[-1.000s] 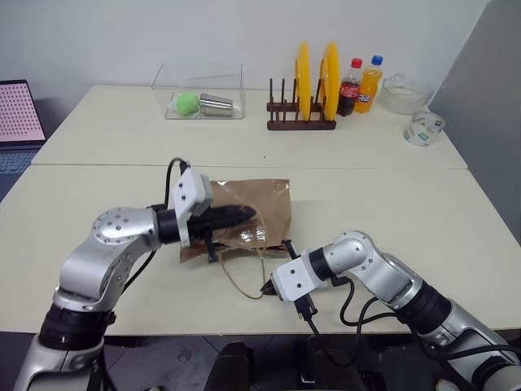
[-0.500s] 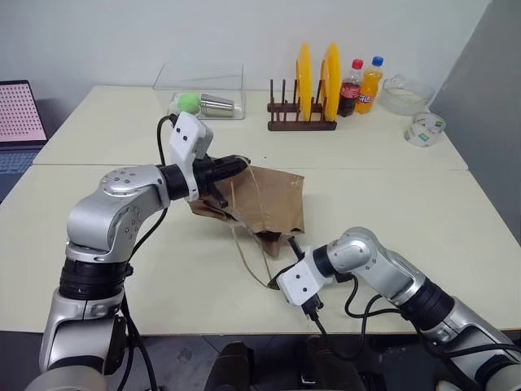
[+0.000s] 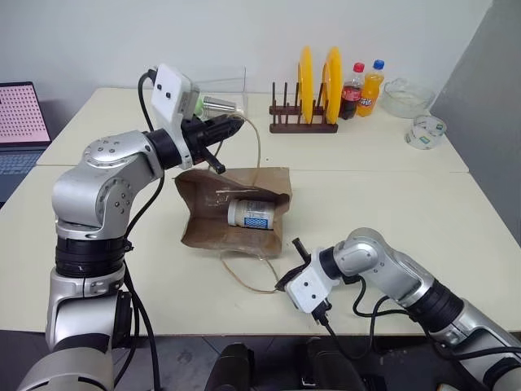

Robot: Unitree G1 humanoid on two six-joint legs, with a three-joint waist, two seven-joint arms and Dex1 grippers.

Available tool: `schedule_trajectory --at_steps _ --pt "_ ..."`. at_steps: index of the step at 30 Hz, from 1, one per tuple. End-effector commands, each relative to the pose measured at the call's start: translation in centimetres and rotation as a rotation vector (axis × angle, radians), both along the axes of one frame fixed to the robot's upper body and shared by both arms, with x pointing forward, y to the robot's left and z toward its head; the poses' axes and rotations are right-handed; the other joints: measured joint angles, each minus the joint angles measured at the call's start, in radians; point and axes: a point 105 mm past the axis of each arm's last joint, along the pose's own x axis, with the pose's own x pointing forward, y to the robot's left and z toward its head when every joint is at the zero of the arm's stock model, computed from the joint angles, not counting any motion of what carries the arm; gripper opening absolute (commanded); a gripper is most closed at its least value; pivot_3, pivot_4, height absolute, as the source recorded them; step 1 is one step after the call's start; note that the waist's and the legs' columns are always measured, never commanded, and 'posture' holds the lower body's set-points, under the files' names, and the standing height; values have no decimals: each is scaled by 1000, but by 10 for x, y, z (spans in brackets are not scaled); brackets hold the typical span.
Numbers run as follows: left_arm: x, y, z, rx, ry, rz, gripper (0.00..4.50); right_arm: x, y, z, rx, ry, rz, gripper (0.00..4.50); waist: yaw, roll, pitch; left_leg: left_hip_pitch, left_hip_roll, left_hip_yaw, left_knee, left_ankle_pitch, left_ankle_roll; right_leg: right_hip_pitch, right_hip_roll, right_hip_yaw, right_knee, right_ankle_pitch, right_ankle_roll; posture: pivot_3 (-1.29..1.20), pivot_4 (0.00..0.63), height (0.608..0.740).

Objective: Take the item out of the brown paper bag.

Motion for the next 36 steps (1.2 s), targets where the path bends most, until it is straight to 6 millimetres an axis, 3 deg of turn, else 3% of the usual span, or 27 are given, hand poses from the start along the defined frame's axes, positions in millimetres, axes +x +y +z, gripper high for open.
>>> schedule_trajectory --at_steps 1,2,5,9,14,17,19,25,27,33,36 --pt "-15 -2 10 30 -56 -81 0 -1 -4 -7 35 74 -67 43 -2 0 0 0 0 0 0 0 0 0 0 0 0 0 0 0 150 740" --pt "-16 -2 8 36 -52 -87 0 0 -2 -3 56 73 -73 43 -2 0 0 0 0 0 0 0 0 0 0 0 0 0 0 0 150 740" --pt "-19 0 2 54 -37 -105 0 1 -3 12 119 97 -116 597 -3 0 0 -1 0 0 0 0 0 -1 0 0 1 0 0 0 150 740" --pt "-22 -1 -2 64 -28 -130 0 -6 -17 43 184 201 -183 1939 0 0 1 -2 0 0 0 0 0 -2 0 0 0 0 0 0 150 740" --pt "-20 -2 -1 51 -31 -136 0 -17 -35 86 247 383 -249 1939 -1 0 2 -3 0 -1 0 0 0 -2 0 -1 0 0 0 0 150 740" --pt "-18 -2 2 26 -31 -130 0 -12 -19 119 403 441 -271 1939 -6 0 2 -3 0 -1 0 0 0 -2 0 -1 0 0 0 0 150 740" --pt "-16 -1 2 24 -32 -127 0 -7 -2 130 463 435 -274 1939 -10 1 2 -3 1 0 0 0 0 -3 0 -1 0 0 0 0 150 740" --pt "-12 0 3 23 -38 -119 0 3 50 133 524 408 -308 1939 -8 1 2 -4 1 -1 -1 0 0 -4 0 -1 1 0 -1 0 150 740" --pt "-9 3 4 26 -42 -110 0 20 63 135 570 361 -394 1939 -8 1 2 -4 0 -1 0 0 0 -5 0 -1 1 0 -2 0 150 740" --pt "-1 8 6 28 -50 -88 0 38 87 134 601 324 -493 1939 -6 1 2 -4 0 -1 0 0 0 -5 -1 -1 0 1 -3 0 150 740" --pt "1 8 7 27 -55 -85 0 43 97 120 573 308 -529 2126 -8 1 2 -5 0 -1 -1 0 0 -5 -1 -1 0 2 -5 0 150 740"
